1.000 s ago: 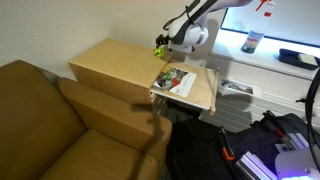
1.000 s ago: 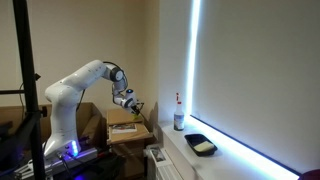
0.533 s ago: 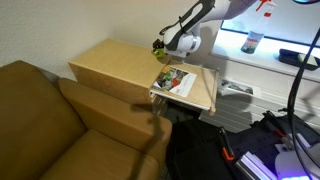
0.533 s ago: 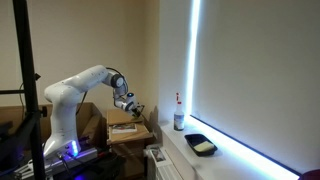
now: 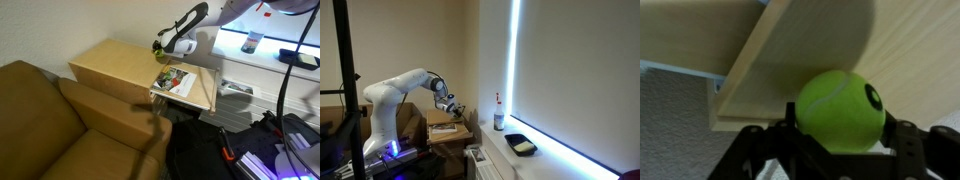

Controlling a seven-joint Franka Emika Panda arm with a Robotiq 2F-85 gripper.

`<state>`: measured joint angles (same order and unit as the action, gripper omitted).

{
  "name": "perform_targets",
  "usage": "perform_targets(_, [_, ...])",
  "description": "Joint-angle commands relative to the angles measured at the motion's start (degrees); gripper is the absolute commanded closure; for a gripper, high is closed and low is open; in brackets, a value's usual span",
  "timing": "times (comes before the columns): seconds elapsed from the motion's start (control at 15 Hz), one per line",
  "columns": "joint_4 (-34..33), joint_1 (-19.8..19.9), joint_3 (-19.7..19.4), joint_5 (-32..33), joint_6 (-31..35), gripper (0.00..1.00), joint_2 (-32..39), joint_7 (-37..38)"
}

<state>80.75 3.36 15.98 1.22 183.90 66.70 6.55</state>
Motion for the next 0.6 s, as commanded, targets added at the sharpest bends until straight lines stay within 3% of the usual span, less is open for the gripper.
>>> perform_targets(0.0, [-2.76, -0.49, -0.13, -2.01, -1.29, 0.56, 1.41, -1.41])
perform_targets(0.27, [3.74, -0.80, -2.31, -5.11, -6.17, 0.59, -5.61, 0.78])
perform_targets(0.53, [14.49, 1.83, -1.43, -9.41, -16.45, 0.59, -17.57, 1.48])
